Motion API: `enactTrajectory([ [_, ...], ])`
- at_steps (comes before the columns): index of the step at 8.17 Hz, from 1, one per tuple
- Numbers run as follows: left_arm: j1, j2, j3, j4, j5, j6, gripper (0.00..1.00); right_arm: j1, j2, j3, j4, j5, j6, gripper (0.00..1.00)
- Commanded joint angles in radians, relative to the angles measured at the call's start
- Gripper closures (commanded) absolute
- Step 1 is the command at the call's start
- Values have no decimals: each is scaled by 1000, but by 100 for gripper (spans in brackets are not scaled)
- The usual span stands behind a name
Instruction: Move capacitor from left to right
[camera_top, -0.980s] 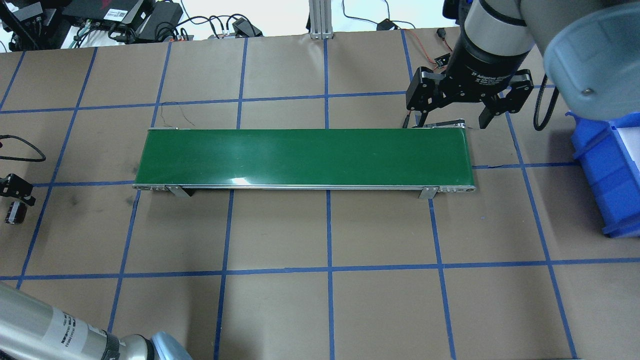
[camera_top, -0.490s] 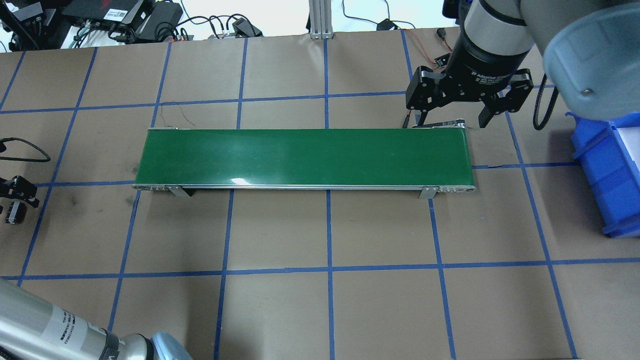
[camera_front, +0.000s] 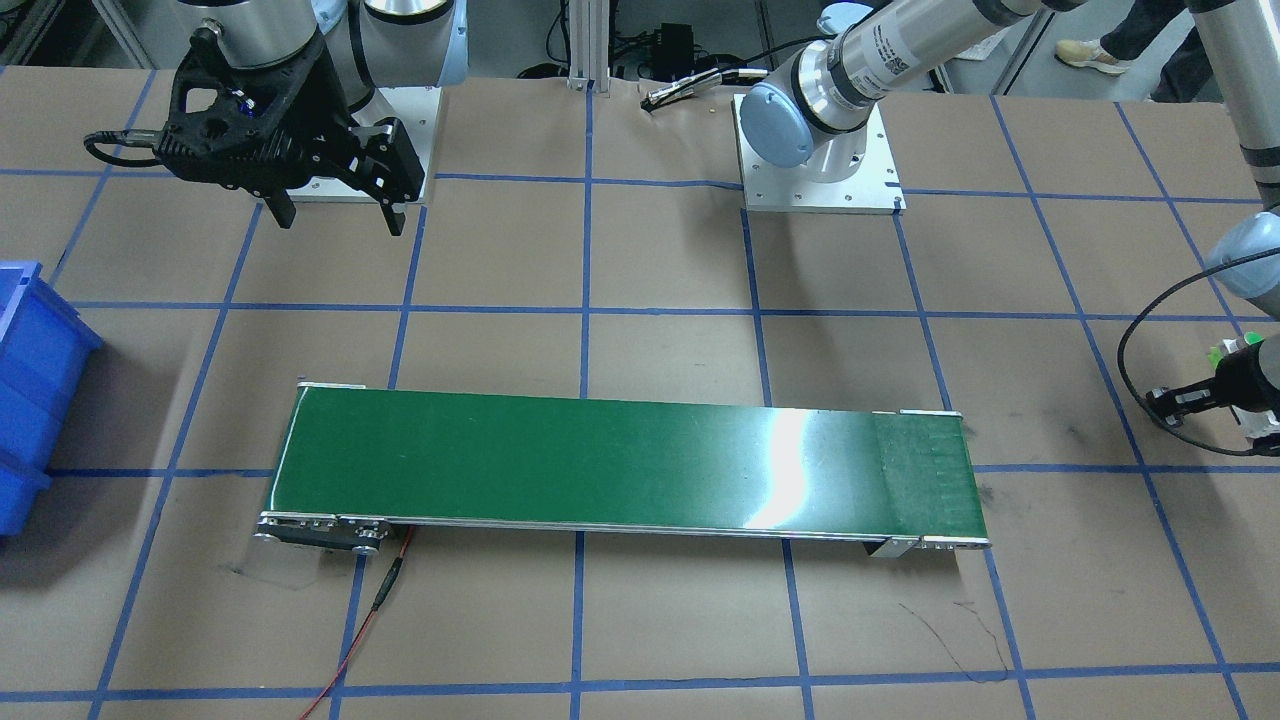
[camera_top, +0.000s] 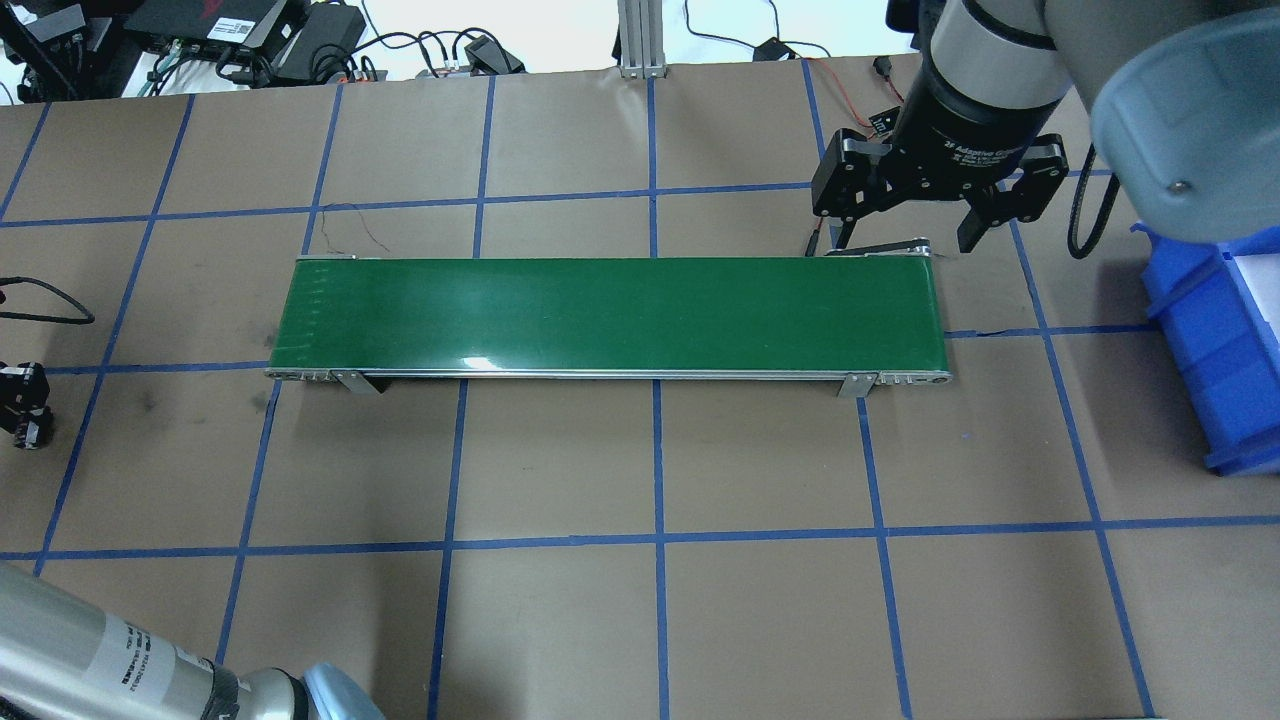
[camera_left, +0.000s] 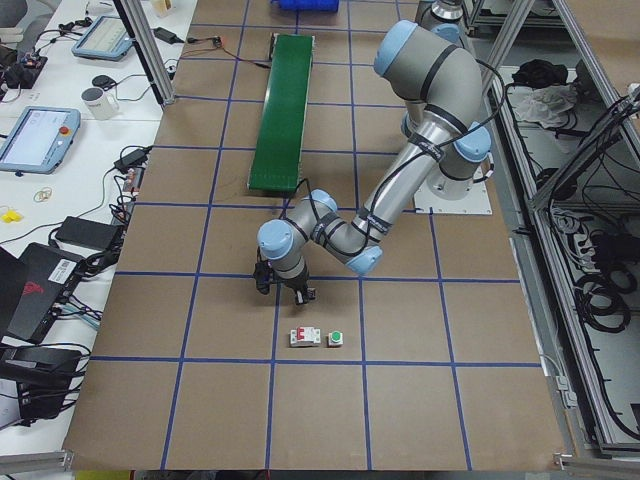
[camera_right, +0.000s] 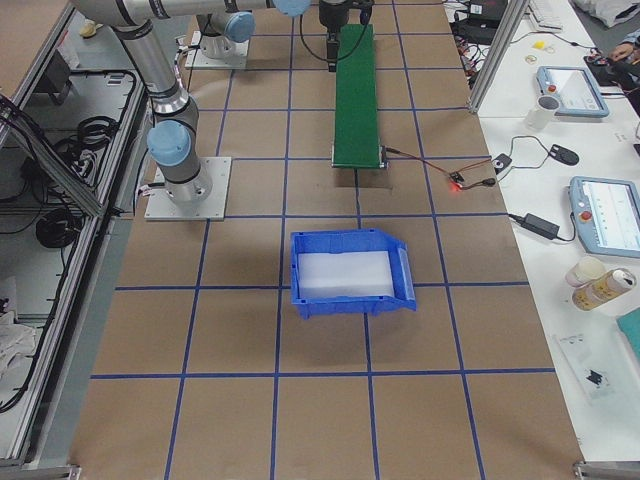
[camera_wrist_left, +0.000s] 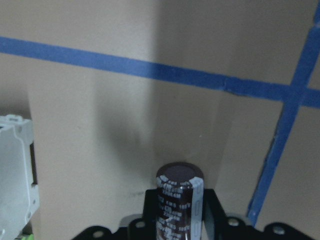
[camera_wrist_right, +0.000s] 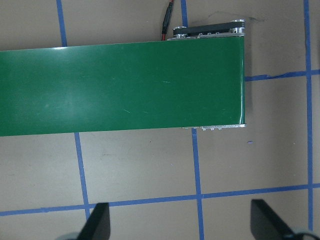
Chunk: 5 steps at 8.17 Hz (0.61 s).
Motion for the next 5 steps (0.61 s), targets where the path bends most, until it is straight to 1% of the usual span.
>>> enactTrajectory([
  [1, -3, 36, 1, -21, 46, 74, 100, -1, -4, 0, -6, 1, 0, 0],
  [3, -27, 79, 14, -21, 38, 87, 100, -1, -4, 0, -6, 9, 0, 0],
  [4, -84, 138, 14, -21, -13, 100, 100, -1, -4, -2, -15, 12, 0, 0],
  [5, -171, 210, 11, -25, -59, 107, 100, -1, -3, -2, -80, 12, 0, 0],
])
